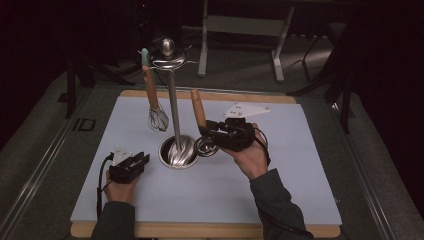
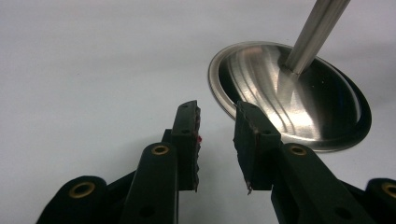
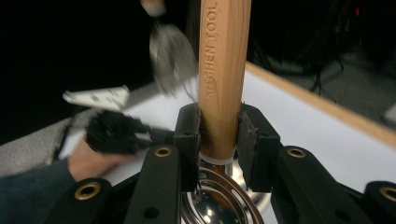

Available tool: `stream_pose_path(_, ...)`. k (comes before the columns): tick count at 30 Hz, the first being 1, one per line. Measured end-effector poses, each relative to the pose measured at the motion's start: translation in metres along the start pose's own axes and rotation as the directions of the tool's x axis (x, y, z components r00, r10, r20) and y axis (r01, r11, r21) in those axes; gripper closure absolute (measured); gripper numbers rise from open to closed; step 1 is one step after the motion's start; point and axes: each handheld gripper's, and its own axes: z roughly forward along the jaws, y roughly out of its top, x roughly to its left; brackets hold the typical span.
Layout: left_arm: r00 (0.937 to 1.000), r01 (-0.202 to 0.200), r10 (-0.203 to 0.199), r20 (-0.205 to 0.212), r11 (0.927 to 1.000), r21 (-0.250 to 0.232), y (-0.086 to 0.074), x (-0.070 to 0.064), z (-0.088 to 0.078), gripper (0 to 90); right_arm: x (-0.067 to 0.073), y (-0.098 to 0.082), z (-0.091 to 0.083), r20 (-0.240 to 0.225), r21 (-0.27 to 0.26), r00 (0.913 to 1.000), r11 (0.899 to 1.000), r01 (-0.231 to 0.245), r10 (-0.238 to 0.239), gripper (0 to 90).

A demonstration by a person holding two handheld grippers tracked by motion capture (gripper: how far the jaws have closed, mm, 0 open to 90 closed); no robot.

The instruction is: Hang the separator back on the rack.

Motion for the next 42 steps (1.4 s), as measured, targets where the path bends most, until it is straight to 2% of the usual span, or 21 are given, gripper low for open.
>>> stream_pose_path(5,1.0000,0.001,-0.001,0.000,1.0000,-0.001,0.000,0.000,0.000,70.3,0.016,0.025,-0.009,-0.020,-0.056,0.9984,0.997,0.052,-0.053,70.8)
stream_pose_path(9,1.0000,0.001,-0.001,0.000,1.0000,0.001,0.000,0.000,0.000,70.3,0.025,0.037,-0.012,-0.032,-0.094,0.9970,0.993,0.068,-0.071,70.8)
stream_pose_path(16,1.0000,0.001,-0.001,0.000,1.0000,0.000,0.000,0.000,0.000,70.3,0.032,0.048,-0.005,-0.052,-0.093,0.9947,0.992,0.083,-0.088,70.8)
stream_pose_path(22,1.0000,0.003,-0.003,0.001,1.0000,-0.002,0.000,0.000,0.000,70.3,0.024,0.050,0.008,-0.047,-0.071,0.9976,0.996,0.048,-0.052,70.8)
stream_pose_path(26,1.0000,0.002,-0.002,0.001,1.0000,-0.001,0.000,0.000,0.000,70.3,0.021,0.049,0.016,-0.052,-0.063,0.9976,0.997,0.042,-0.045,69.7)
stream_pose_path(29,1.0000,0.003,-0.003,0.002,1.0000,-0.001,0.000,0.000,0.000,70.3,0.021,0.047,0.018,-0.047,-0.057,0.9978,0.997,0.044,-0.047,61.0)
stream_pose_path(34,1.0000,0.000,0.000,0.001,1.0000,0.000,0.000,0.000,0.000,70.3,0.013,0.038,0.011,-0.043,-0.069,0.9990,0.998,0.010,-0.013,53.9)
stream_pose_path(37,1.0000,0.001,-0.001,0.000,1.0000,0.001,0.000,0.000,0.000,70.3,0.002,0.031,0.007,-0.018,-0.046,0.9998,0.999,-0.013,0.012,52.2)
stream_pose_path(42,1.0000,0.002,-0.002,0.000,1.0000,0.003,0.000,0.000,0.000,70.3,-0.017,0.015,0.004,0.063,0.007,0.9970,0.999,-0.046,0.046,50.4)
